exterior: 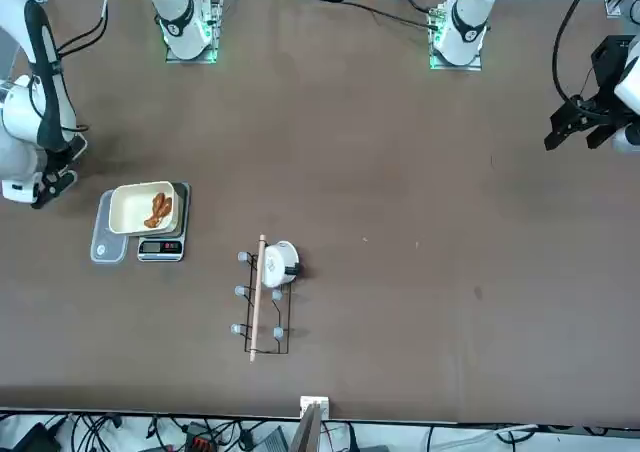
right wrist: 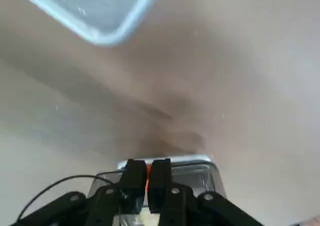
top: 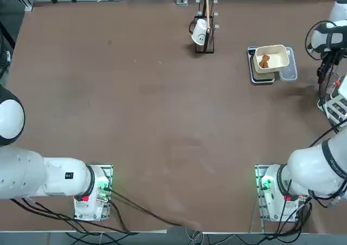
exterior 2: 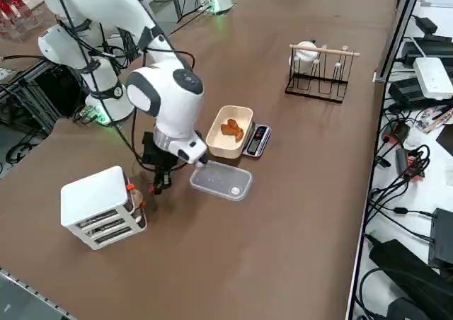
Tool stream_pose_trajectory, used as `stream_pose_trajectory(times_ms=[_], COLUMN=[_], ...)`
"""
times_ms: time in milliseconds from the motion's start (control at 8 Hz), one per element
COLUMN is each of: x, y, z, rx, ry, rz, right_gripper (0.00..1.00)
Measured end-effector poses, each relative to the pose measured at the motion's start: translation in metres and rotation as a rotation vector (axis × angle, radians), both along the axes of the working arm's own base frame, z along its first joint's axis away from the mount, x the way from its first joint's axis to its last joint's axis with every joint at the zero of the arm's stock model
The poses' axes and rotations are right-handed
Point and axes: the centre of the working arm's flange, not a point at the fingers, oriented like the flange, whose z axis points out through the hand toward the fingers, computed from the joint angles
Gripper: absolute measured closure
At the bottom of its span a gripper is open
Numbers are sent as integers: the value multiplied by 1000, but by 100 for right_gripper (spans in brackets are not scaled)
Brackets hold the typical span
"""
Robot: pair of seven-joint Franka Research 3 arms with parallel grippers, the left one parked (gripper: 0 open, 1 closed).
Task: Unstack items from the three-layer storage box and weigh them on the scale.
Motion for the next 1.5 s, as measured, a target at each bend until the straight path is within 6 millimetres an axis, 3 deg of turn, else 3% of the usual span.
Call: stream_pose_trajectory(times_ms=[500, 750, 1125, 1375, 1500], x=[20, 24, 30, 39, 36], y=[28, 31, 31, 28, 19], z=[6, 8, 20, 58, 72], rx=[28, 25, 26, 72, 75], ry=[-36, -44, -25, 12, 15], rz=[12, 16, -7, -103, -121], right_gripper=[93, 92, 37, 6, 9])
